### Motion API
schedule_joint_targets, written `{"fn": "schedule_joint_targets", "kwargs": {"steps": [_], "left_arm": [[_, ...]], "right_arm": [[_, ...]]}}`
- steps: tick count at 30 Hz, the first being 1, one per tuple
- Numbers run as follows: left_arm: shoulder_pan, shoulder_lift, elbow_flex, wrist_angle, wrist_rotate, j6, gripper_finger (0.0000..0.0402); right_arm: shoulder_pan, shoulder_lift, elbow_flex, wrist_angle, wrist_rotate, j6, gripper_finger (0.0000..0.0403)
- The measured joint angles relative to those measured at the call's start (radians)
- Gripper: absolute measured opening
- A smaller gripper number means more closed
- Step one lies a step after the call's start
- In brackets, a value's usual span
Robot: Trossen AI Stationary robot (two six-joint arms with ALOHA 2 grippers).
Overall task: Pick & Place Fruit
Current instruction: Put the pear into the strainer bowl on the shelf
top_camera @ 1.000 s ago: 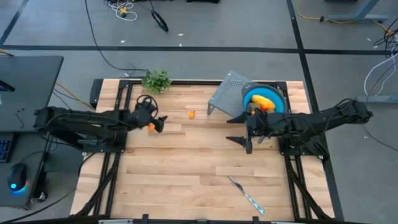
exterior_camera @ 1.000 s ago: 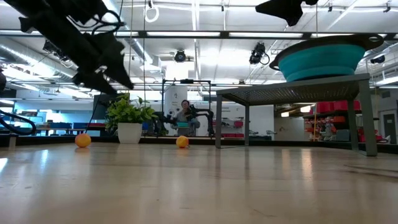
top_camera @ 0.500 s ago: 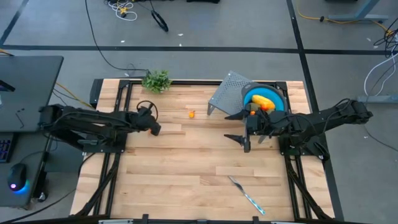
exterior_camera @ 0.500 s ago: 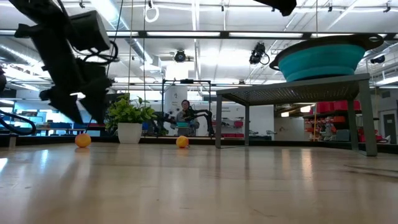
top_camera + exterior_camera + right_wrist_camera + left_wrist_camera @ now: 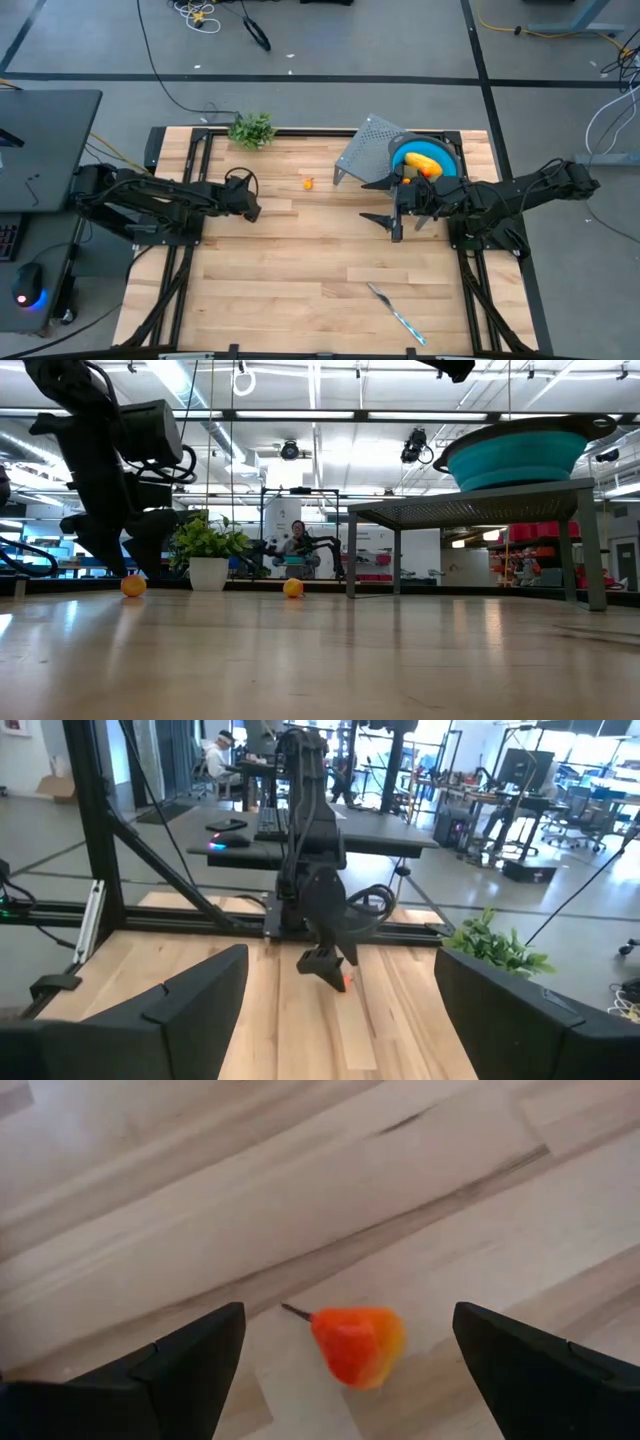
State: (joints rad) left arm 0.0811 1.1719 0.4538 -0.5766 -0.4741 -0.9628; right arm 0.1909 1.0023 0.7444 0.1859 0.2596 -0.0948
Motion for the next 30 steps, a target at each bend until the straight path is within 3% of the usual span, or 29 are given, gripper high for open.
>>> {"fn": "schedule_joint_targets", "kwargs": {"steps": [6,13,30], "left_arm": [[0.007,0.045,0.000,0.019,-0.006,0.004,0.0362],[0.042,0.116,0.000,0.050,-0.004,0.033,0.0328],[0.050,0.118,0.000,0.099,0.050,0.069,0.0268]], "right_arm": [[0.000,0.000,0.000,-0.002,0.000,0.000,0.0332],[0.000,0.000,0.000,-0.001,-0.001,0.000,0.0332],[0.000,0.000,0.000,-0.001,0.000,0.000,0.0332]]}}
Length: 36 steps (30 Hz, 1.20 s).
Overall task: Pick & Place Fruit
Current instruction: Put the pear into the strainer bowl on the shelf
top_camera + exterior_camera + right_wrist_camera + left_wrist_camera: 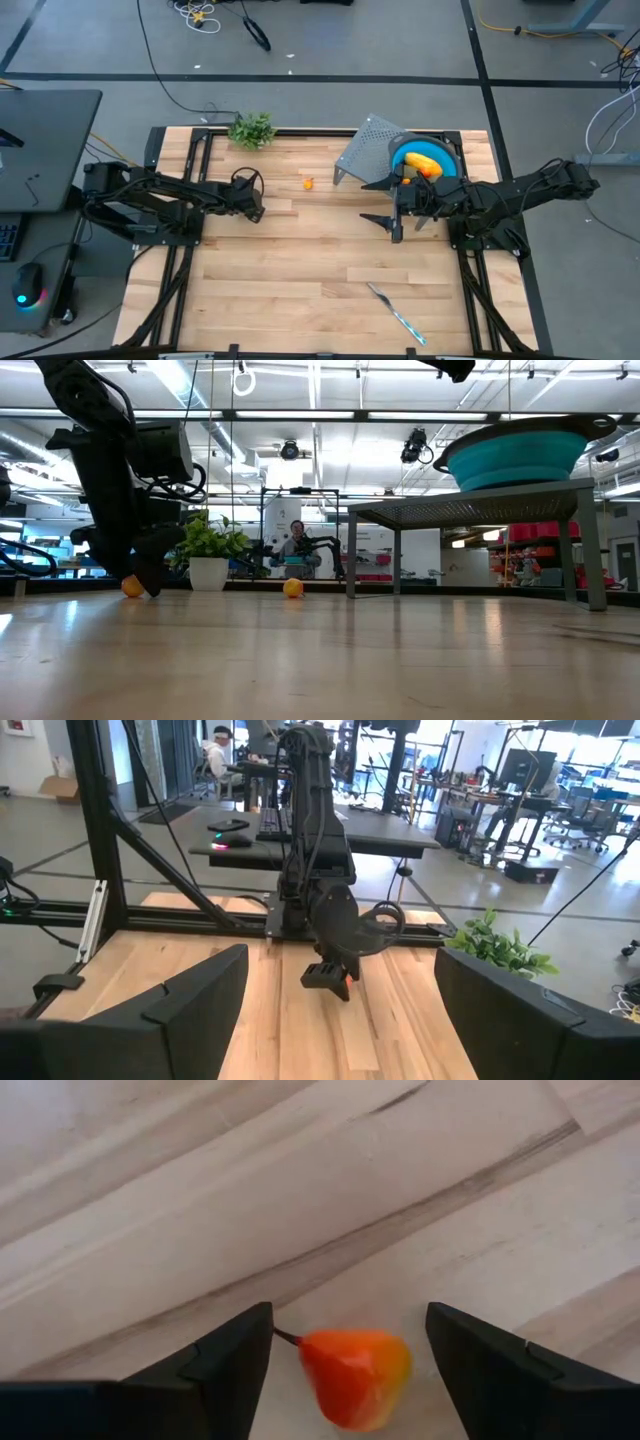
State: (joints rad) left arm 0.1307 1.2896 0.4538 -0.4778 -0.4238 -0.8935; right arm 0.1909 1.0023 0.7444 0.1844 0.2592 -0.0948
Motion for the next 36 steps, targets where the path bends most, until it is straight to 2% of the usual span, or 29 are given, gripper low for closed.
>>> {"fn": "schedule_joint_targets", "kwargs": {"steps": [21,31,36], "left_arm": [[0.000,0.000,0.000,-0.002,-0.038,0.035,0.0138],[0.000,0.000,0.000,0.024,-0.026,0.066,0.0124],[0.000,0.000,0.000,0.071,0.082,0.116,0.0131]], "right_arm": [[0.000,0.000,0.000,0.000,0.000,0.000,0.0332],[0.000,0.000,0.000,0.000,0.000,0.000,0.0332],[0.000,0.000,0.000,0.000,0.000,0.000,0.0332]]}}
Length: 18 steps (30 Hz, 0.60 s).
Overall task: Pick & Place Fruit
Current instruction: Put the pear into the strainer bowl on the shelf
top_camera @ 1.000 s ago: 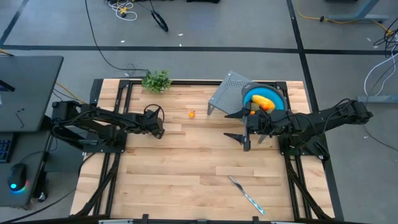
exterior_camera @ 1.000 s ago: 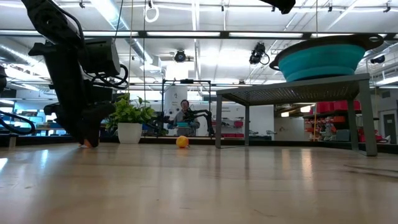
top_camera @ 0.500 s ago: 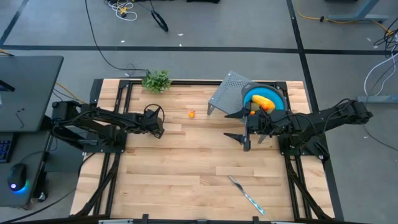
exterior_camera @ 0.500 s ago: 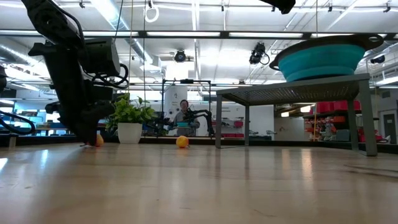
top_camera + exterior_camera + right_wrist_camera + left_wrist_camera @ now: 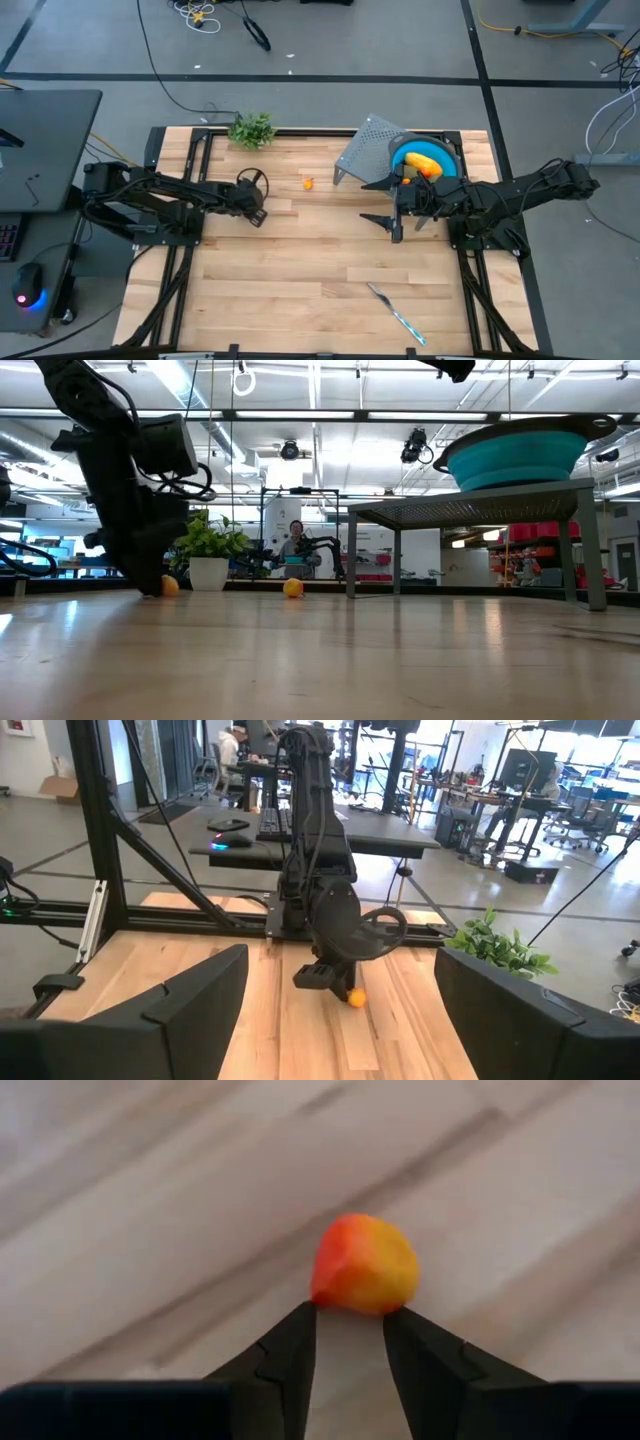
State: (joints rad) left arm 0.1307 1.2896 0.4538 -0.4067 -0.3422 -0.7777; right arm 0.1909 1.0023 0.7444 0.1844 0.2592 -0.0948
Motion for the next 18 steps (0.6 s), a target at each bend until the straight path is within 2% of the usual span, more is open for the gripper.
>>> {"fn": "schedule_joint_targets", "kwargs": {"steps": [4,18], "left_arm": [[0.000,0.000,0.000,0.045,0.062,0.036,0.0138],[0.000,-0.002,0.006,0.042,0.020,0.055,0.0175]], "right_arm": [[0.000,0.000,0.000,0.000,0.000,0.000,0.0332],[0.000,0.000,0.000,0.000,0.000,0.000,0.0332]]}}
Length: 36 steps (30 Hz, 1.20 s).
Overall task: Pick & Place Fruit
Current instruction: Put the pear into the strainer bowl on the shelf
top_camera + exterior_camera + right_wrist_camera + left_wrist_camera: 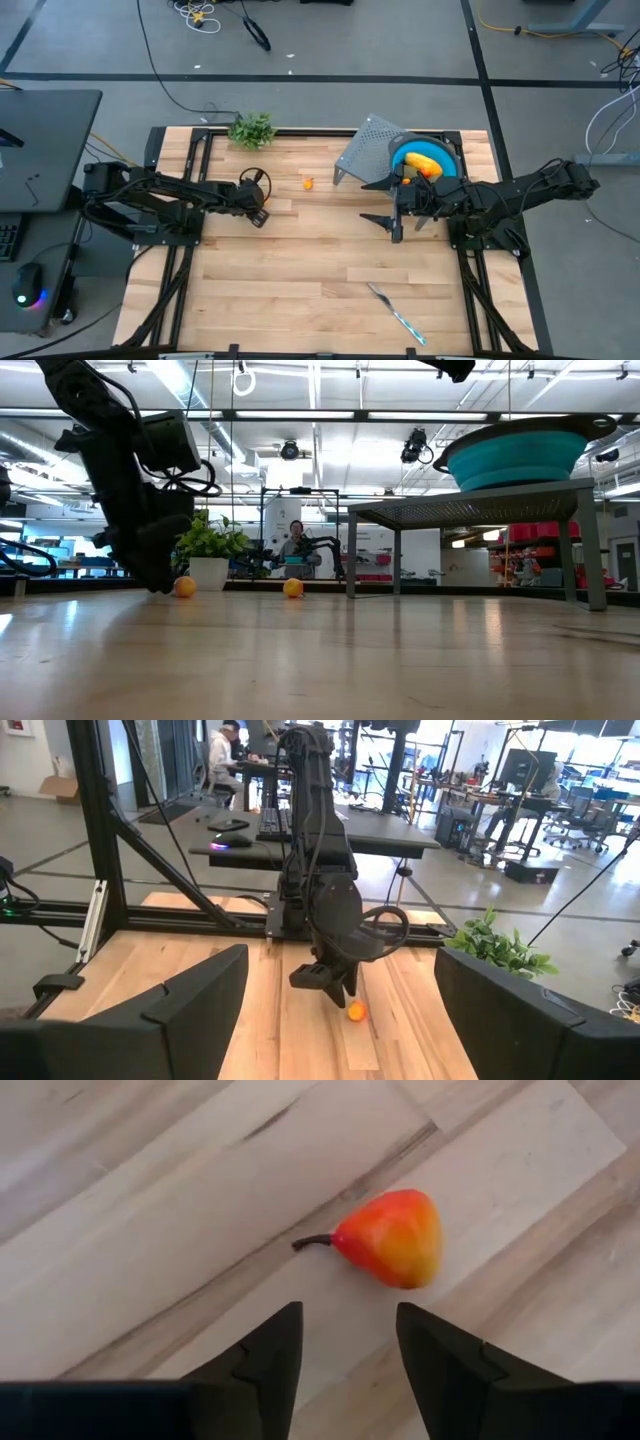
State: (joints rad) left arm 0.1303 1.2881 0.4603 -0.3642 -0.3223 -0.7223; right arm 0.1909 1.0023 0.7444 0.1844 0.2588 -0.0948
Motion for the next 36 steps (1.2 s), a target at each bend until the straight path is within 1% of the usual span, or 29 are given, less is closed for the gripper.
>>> {"fn": "schedule_joint_targets", "kwargs": {"steps": [3,11,14,19,24,27,30,36], "left_arm": [[0.000,0.000,0.000,0.018,0.011,0.003,0.0182],[-0.001,0.000,0.000,0.093,0.080,0.036,0.0208],[-0.001,0.000,0.001,0.099,0.081,0.050,0.0222],[-0.001,0.000,0.001,0.092,0.032,0.073,0.0250],[0.000,0.000,0.001,0.093,0.018,0.072,0.0277],[0.000,0.000,0.001,0.096,-0.039,0.096,0.0291],[-0.001,0.000,-0.001,0.109,-0.092,0.127,0.0301],[-0.001,0.004,-0.006,0.171,-0.093,0.121,0.0307]], "right_arm": [[0.000,0.000,0.000,0.000,0.000,0.000,0.0332],[0.000,0.000,0.000,0.000,0.000,0.000,0.0332],[0.000,0.000,0.000,0.000,0.000,0.000,0.0332],[0.000,0.000,0.000,0.000,0.000,0.000,0.0332],[0.000,0.000,0.000,0.000,0.000,0.000,0.0332],[0.000,0.000,0.000,0.000,0.000,0.000,0.0332],[0.000,0.000,0.000,0.000,0.000,0.000,0.0332],[0.000,0.000,0.000,-0.001,0.000,0.000,0.0332]]}}
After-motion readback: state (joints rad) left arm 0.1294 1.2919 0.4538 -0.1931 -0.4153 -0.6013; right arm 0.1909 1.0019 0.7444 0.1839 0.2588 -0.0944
